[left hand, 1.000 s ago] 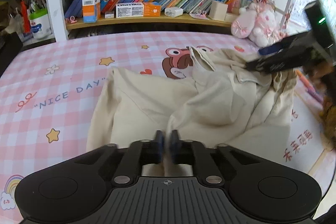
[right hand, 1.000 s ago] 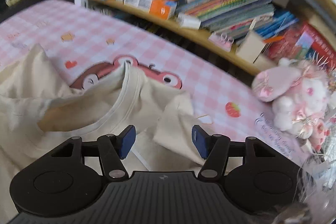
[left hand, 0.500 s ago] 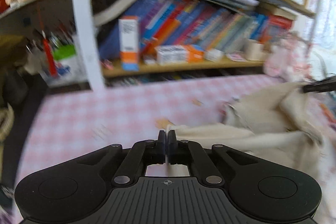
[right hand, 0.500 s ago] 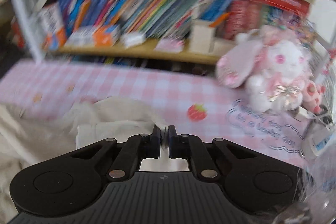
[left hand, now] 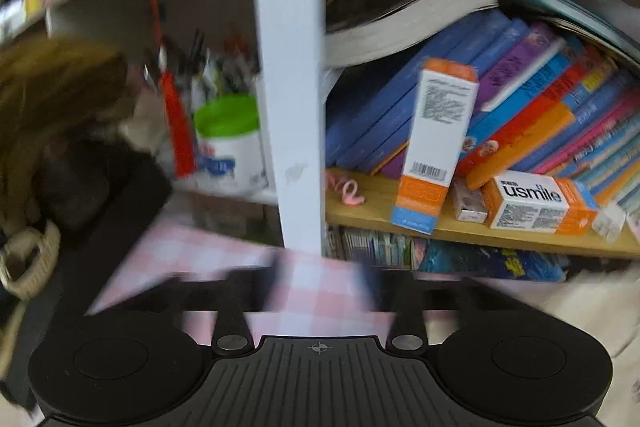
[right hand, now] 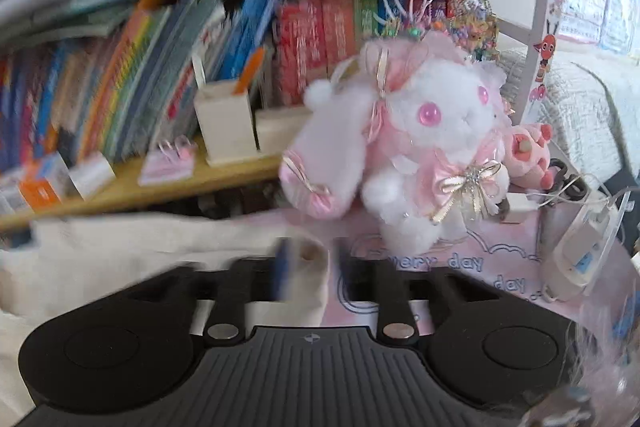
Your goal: Fold clothes
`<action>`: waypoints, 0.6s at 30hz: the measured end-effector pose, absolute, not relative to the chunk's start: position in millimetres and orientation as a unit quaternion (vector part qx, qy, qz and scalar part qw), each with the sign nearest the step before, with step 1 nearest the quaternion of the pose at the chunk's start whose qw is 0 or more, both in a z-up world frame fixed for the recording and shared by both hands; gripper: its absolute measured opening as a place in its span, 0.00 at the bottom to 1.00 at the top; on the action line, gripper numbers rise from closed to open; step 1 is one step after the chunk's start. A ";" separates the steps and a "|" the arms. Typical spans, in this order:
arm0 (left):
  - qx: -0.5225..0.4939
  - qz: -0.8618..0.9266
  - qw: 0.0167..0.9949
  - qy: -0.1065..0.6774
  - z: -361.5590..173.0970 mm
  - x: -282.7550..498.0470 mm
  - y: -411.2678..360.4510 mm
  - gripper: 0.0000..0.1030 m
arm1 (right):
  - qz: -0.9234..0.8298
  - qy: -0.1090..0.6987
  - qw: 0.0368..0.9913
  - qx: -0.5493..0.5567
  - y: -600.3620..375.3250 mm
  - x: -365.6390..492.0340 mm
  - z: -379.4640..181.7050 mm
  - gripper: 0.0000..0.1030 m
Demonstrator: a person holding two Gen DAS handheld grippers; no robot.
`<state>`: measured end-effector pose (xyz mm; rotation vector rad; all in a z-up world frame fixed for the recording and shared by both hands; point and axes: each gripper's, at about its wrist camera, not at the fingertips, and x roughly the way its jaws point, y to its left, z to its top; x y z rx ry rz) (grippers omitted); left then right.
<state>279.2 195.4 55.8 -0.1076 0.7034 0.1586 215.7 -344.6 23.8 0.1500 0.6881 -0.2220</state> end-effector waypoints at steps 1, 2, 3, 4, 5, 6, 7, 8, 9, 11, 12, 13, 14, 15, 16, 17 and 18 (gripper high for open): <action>-0.056 0.065 0.937 0.338 55.2 274.5 196.7 0.76 | -0.104 0.334 0.935 0.063 -343.7 212.8 23.3 0.44; -0.049 0.049 0.941 0.332 54.3 266.6 195.6 0.76 | -0.100 0.332 0.937 0.053 -342.7 210.0 22.8 0.44; -0.033 0.035 0.942 0.333 52.8 258.1 192.6 0.76 | -0.090 0.335 0.937 0.048 -341.3 205.5 21.9 0.44; -0.011 0.023 0.941 0.338 50.3 248.2 188.5 0.76 | -0.078 0.343 0.935 0.046 -339.1 200.0 20.5 0.44; 0.008 0.013 0.939 0.344 47.0 235.6 184.1 0.76 | -0.065 0.355 0.931 0.046 -335.8 192.9 18.2 0.44; 0.026 0.004 0.937 0.350 43.5 222.3 179.8 0.76 | -0.052 0.367 0.927 0.046 -332.4 185.8 15.8 0.44; 0.038 -0.005 0.934 0.356 40.0 209.4 175.9 0.76 | -0.037 0.380 0.923 0.047 -326.7 178.1 12.4 0.45; 0.048 -0.015 0.931 0.363 36.5 196.6 172.3 0.76 | -0.017 0.400 0.915 0.049 -319.0 168.7 8.9 0.46; 0.058 -0.022 0.928 0.369 33.1 180.2 167.3 0.76 | 0.000 0.413 0.909 0.050 -310.3 158.7 5.4 0.46; 0.067 -0.036 0.924 0.375 30.1 151.9 159.4 0.76 | 0.028 0.432 0.900 0.055 -293.8 139.1 -2.3 0.48; 0.074 -0.046 0.922 0.378 29.9 138.0 155.1 0.76 | 0.042 0.441 0.894 0.057 -285.6 129.4 -6.3 0.49; 0.078 -0.051 0.921 0.377 30.5 127.2 151.4 0.76 | 0.056 0.451 0.889 0.060 -277.4 119.6 -10.2 0.49; 0.080 -0.053 0.920 0.380 30.7 121.5 148.3 0.76 | 0.059 0.452 0.888 0.061 -269.4 111.6 -11.4 0.49; 0.082 -0.053 0.918 0.384 30.6 117.3 145.3 0.76 | 0.062 0.453 0.887 0.062 -261.5 103.8 -12.5 0.49; 0.084 -0.054 0.916 0.388 30.6 113.0 142.3 0.76 | 0.065 0.454 0.887 0.063 -253.5 96.0 -13.5 0.49; 0.084 -0.046 0.912 0.398 29.7 113.9 140.9 0.76 | 0.069 0.452 0.886 0.069 -246.9 90.0 -12.8 0.49; 0.071 -0.036 0.908 0.412 29.3 116.4 141.9 0.73 | 0.072 0.451 0.886 0.076 -240.3 84.1 -11.9 0.49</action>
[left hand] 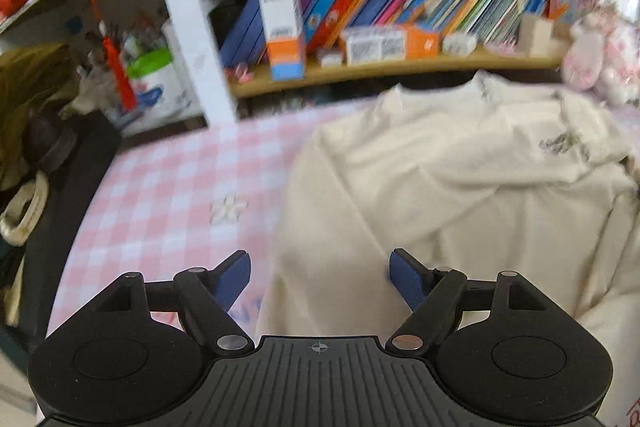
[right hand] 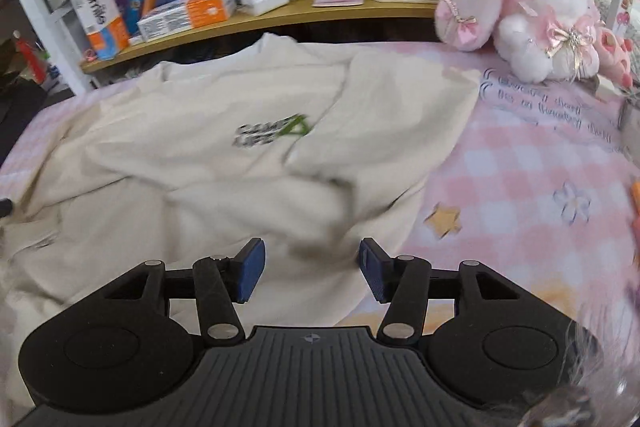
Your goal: Fold clothes
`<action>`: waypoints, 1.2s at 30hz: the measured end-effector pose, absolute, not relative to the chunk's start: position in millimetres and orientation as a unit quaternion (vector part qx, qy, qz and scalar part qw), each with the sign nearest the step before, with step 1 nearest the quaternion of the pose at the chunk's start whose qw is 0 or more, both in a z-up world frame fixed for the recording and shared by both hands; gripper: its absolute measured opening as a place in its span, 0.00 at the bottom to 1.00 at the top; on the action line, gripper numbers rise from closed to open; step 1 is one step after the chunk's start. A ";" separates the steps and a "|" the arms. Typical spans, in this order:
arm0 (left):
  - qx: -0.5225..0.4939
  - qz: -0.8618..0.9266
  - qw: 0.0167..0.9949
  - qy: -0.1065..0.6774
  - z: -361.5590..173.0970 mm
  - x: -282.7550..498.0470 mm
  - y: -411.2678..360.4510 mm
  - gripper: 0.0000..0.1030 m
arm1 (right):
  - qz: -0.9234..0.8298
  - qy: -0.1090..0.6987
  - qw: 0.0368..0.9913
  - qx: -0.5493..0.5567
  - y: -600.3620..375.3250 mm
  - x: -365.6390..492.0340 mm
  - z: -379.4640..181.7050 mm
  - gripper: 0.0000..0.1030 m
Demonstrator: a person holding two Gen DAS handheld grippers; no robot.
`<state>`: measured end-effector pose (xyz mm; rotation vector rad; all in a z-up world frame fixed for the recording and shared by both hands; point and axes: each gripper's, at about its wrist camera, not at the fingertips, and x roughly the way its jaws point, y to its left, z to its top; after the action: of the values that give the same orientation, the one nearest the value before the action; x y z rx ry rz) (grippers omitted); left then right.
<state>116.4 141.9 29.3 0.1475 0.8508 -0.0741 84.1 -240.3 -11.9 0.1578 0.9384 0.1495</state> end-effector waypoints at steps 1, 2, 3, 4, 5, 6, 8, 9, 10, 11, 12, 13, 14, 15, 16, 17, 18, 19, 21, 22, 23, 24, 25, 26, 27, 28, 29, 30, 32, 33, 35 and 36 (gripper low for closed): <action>0.055 -0.026 0.903 0.426 29.2 118.9 143.7 0.69 | 0.075 0.450 0.886 0.083 -233.7 78.3 -11.0 0.49; 0.033 -0.023 0.901 0.432 31.5 118.5 145.0 0.67 | 0.086 0.451 0.884 0.090 -226.6 72.8 -8.5 0.49; 0.009 -0.023 0.901 0.434 34.6 117.0 146.2 0.67 | 0.096 0.452 0.883 0.084 -217.1 68.6 -7.6 0.49; -0.002 -0.027 0.903 0.430 37.9 114.4 144.3 0.68 | 0.105 0.453 0.882 0.076 -207.3 64.6 -6.9 0.49; -0.009 -0.032 0.905 0.423 41.2 111.3 141.4 0.70 | 0.115 0.454 0.881 0.068 -197.5 60.5 -6.2 0.49; -0.015 -0.037 0.908 0.417 44.4 108.2 138.5 0.70 | 0.123 0.453 0.881 0.055 -189.0 57.3 -6.1 0.49; 0.011 -0.043 0.908 0.416 42.5 106.2 126.6 0.70 | 0.141 0.454 0.880 0.027 -172.2 51.9 -6.7 0.49; 0.032 -0.042 0.907 0.419 37.9 106.4 120.6 0.70 | 0.148 0.454 0.878 0.016 -166.0 50.7 -7.8 0.49; 0.054 -0.040 0.904 0.422 33.2 106.6 114.5 0.70 | 0.151 0.453 0.878 0.008 -161.5 49.4 -9.1 0.49; 0.072 -0.032 0.902 0.424 28.0 107.0 112.6 0.70 | 0.151 0.454 0.878 0.003 -158.5 48.9 -10.2 0.48; 0.088 -0.022 0.900 0.426 22.7 107.5 112.3 0.70 | 0.151 0.456 0.877 0.001 -158.4 48.7 -11.8 0.48; 0.094 -0.015 0.899 0.428 18.0 108.3 115.4 0.64 | 0.150 0.458 0.876 0.001 -156.7 48.8 -13.2 0.48; 0.081 -0.013 0.898 0.433 16.0 109.2 122.4 0.50 | 0.148 0.459 0.876 0.000 -155.9 47.0 -14.4 0.48; 0.063 -0.013 0.897 0.438 14.9 110.1 130.3 0.16 | 0.146 0.462 0.875 -0.002 -154.7 46.0 -16.0 0.48; 0.041 -0.013 0.898 0.438 17.0 112.6 140.3 0.09 | 0.143 0.464 0.874 -0.004 -155.6 45.8 -18.1 0.48; 0.019 -0.012 0.899 0.437 20.3 115.7 151.0 0.09 | 0.143 0.463 0.875 -0.008 -155.9 44.5 -18.6 0.48; -0.003 -0.011 0.900 0.435 23.6 118.8 161.8 0.08 | 0.143 0.462 0.875 -0.013 -156.0 43.1 -18.8 0.48; -0.018 -0.010 0.903 0.429 29.4 124.4 173.9 0.07 | 0.143 0.461 0.876 -0.018 -156.1 41.7 -19.1 0.48; -0.024 -0.001 0.913 0.408 42.3 137.7 193.8 0.07 | 0.141 0.461 0.876 -0.030 -154.8 40.7 -19.7 0.48; -0.023 0.009 0.919 0.393 50.3 148.3 205.4 0.07 | 0.140 0.461 0.875 -0.035 -154.4 40.3 -19.9 0.48; -0.022 0.019 0.924 0.380 56.7 158.7 215.5 0.07 | 0.139 0.462 0.875 -0.041 -154.0 39.9 -20.2 0.48; -0.021 0.030 0.928 0.370 62.1 171.4 226.0 0.07 | 0.136 0.463 0.875 -0.041 -154.4 39.8 -20.3 0.48; -0.023 0.042 0.931 0.362 66.7 186.2 237.8 0.07 | 0.132 0.464 0.875 -0.041 -154.9 39.7 -20.4 0.48; -0.025 0.055 0.931 0.359 69.3 201.5 247.5 0.07 | 0.128 0.464 0.875 -0.042 -155.4 39.7 -20.4 0.48; -0.027 0.069 0.931 0.356 71.2 216.8 256.3 0.09 | 0.125 0.465 0.876 -0.044 -155.9 39.6 -20.5 0.48; -0.025 0.089 0.929 0.358 71.4 232.5 264.3 0.15 | 0.121 0.466 0.876 -0.043 -156.5 39.6 -20.3 0.48; -0.011 0.113 0.924 0.365 67.9 245.8 269.0 0.18 | 0.117 0.467 0.876 -0.043 -157.0 39.6 -20.2 0.48; 0.006 0.137 0.917 0.374 63.2 258.3 272.5 0.30 | 0.113 0.468 0.876 -0.042 -157.6 39.6 -20.0 0.48; 0.047 0.188 0.892 0.408 46.8 275.3 276.7 0.71 | 0.108 0.472 0.874 -0.036 -158.9 38.6 -19.1 0.48; 0.059 0.194 0.888 0.412 40.5 273.0 276.3 0.76 | 0.105 0.474 0.874 -0.033 -159.5 38.1 -18.6 0.49; 0.078 0.190 0.890 0.408 29.6 260.7 273.9 0.76 | 0.107 0.476 0.872 -0.030 -161.1 35.0 -18.2 0.52; 0.080 0.179 0.892 0.408 25.9 250.3 270.4 0.76 | 0.109 0.477 0.872 -0.028 -161.9 33.4 -18.0 0.52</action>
<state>250.3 270.4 25.9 0.1662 0.8464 0.3718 33.4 -161.9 -18.0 -0.0585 0.9965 0.2277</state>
